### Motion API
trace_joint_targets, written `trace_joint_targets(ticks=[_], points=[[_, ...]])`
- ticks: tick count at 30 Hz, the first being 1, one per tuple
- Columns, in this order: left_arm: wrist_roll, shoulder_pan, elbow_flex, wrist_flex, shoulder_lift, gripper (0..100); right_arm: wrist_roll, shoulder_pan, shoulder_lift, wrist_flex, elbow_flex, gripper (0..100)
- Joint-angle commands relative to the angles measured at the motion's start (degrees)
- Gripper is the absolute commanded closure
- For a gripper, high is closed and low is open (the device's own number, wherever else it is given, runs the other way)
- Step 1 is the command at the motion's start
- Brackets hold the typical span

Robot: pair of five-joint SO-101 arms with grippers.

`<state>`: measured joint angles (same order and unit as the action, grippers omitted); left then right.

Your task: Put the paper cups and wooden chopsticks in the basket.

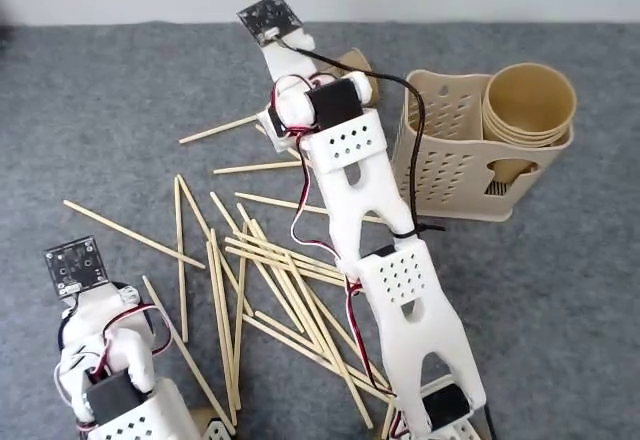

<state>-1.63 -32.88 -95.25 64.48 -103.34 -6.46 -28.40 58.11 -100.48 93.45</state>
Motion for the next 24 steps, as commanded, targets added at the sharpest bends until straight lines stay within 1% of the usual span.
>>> trace_joint_targets(ticks=[1, 4, 14, 17, 24], points=[[0.44, 0.00, 0.40, -1.41, -0.88, 98, -0.26, 2.51, -4.70, -2.77, 2.81, 95.2], [0.44, -0.18, 0.40, -1.41, -0.88, 98, -0.26, 3.82, -4.79, -2.77, 2.81, 99.5], [0.44, -0.09, 0.40, -1.23, -0.88, 98, -0.53, 5.23, -6.20, -2.86, 1.85, 99.1], [0.44, -0.09, 0.40, -1.14, -0.88, 98, -0.53, 5.32, -10.15, -2.86, -5.19, 99.1], [0.44, 0.00, -0.40, -1.49, -0.88, 98, -0.53, 5.32, -28.09, -2.51, -34.02, 99.1]])
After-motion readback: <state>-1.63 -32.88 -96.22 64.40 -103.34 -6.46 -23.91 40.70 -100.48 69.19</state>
